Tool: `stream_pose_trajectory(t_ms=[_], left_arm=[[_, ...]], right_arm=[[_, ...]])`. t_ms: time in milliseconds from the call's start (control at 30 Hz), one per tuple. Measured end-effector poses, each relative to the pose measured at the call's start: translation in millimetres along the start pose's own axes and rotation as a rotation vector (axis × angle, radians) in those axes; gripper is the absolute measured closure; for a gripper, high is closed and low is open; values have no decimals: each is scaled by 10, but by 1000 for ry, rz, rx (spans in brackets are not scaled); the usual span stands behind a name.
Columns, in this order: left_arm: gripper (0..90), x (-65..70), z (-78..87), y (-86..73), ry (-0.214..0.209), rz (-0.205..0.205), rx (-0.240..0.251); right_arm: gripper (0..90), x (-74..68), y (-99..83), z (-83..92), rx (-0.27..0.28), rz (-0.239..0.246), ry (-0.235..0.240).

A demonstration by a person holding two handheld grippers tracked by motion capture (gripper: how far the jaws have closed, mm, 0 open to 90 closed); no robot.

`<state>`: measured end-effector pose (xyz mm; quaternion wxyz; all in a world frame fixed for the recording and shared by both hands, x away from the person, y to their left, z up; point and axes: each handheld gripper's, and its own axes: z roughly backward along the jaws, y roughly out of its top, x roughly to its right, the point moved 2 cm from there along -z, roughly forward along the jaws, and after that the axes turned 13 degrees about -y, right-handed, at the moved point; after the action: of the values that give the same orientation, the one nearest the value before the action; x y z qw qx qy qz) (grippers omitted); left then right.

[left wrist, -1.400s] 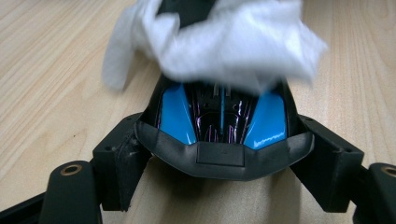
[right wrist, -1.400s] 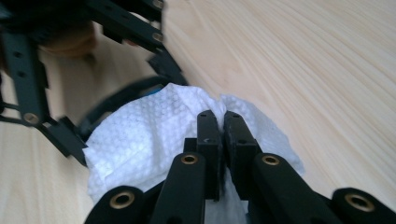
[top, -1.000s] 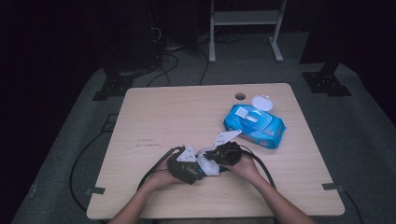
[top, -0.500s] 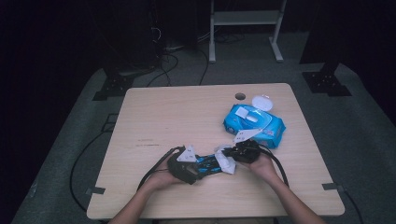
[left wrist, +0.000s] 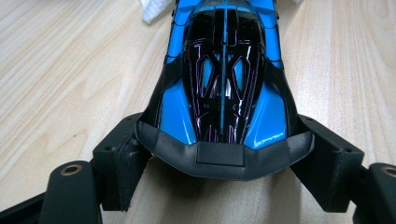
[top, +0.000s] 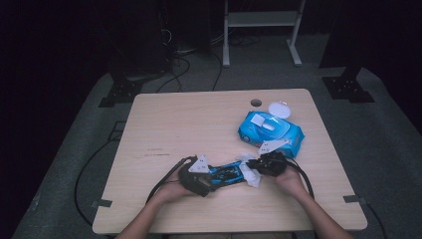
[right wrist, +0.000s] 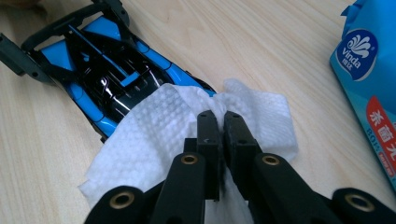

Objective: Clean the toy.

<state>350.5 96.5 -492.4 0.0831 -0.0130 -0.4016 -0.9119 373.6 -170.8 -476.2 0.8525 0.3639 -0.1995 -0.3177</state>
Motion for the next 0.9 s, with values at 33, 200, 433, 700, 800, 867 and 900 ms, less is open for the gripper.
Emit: stream_pose_trajectory(t_ms=[33, 200, 433, 700, 800, 867, 900], left_arm=[[240, -1, 0, -1, -1, 0, 1], [239, -1, 2, -2, 0, 2, -1], [240, -5, 3, -5, -1, -1, 0], [240, -9, 4, -6, 0, -2, 0], [240, -9, 2, -6, 0, 0, 3], [240, -8, 3, -5, 1, 0, 1], [240, -8, 3, -5, 1, -1, 0]], right_arm=[[857, -13, 15, -10, 3, 5, 1], [856, -150, 160, -100, 41, 35, 29], [856, -18, 43, -54, 23, -7, 8], [857, -64, -139, 113, 8, -30, 46], [856, -137, -152, 157, 16, -11, 58], [857, -130, -153, 158, 12, -7, 61], [857, -115, -156, 150, 9, -11, 59]])
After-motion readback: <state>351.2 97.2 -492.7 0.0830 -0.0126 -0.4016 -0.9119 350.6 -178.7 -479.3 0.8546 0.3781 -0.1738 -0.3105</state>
